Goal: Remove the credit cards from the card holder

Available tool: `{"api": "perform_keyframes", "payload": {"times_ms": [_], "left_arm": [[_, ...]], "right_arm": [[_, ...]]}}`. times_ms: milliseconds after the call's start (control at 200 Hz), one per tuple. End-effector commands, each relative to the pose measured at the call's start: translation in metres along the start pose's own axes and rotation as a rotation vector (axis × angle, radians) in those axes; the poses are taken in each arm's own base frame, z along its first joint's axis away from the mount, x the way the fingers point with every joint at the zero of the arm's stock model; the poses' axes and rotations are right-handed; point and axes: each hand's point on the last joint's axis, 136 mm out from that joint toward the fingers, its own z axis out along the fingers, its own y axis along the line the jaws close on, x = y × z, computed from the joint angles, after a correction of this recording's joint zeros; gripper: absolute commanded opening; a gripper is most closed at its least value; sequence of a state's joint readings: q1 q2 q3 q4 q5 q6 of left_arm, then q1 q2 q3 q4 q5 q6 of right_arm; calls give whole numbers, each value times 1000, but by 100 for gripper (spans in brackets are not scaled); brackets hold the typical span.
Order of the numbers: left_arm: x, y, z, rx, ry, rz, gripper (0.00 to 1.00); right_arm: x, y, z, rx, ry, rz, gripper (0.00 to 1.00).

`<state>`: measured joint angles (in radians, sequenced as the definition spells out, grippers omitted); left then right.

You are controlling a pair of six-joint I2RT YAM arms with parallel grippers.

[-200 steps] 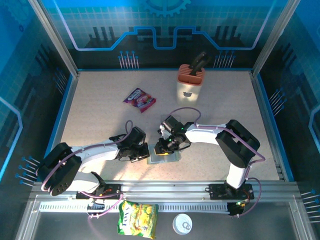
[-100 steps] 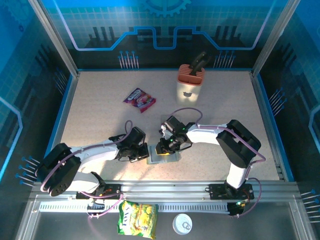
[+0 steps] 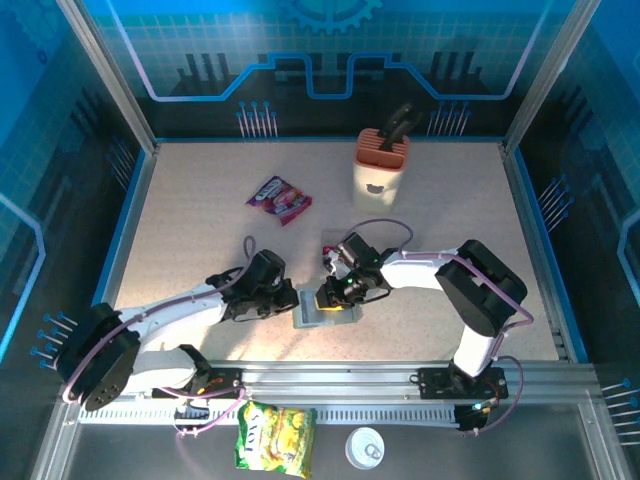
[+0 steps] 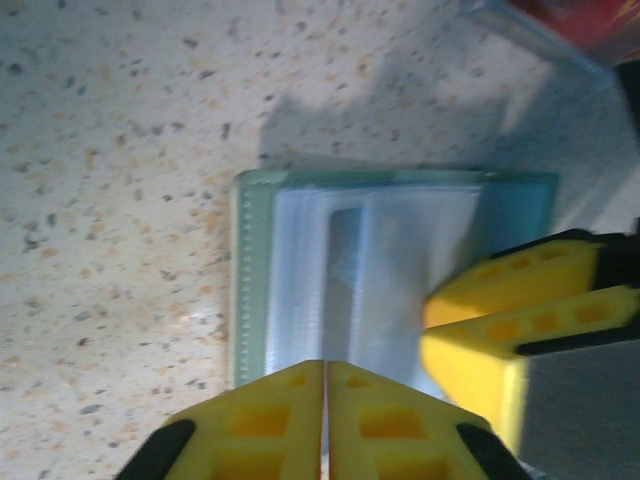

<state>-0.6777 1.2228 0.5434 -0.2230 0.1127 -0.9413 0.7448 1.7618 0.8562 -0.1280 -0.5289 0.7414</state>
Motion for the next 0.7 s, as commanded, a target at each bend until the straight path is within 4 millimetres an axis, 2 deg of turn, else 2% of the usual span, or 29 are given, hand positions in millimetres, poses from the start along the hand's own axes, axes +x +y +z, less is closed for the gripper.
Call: {"api": "perform_keyframes", "payload": {"times_ms": [0, 115, 355, 695], "left_arm": [[-4, -17, -3, 75, -7, -4, 17], [-2, -20, 2, 90, 11, -24, 23], [2, -22, 16, 99, 48, -47, 30], [6, -16, 25, 64, 72, -66, 31]], "right_arm": [[6, -3, -1, -25, 14, 14, 27], [5, -1, 1, -53, 16, 7, 27], [4, -3, 1, -86, 8, 18, 26], [5, -8, 0, -140, 5, 41, 25]]}}
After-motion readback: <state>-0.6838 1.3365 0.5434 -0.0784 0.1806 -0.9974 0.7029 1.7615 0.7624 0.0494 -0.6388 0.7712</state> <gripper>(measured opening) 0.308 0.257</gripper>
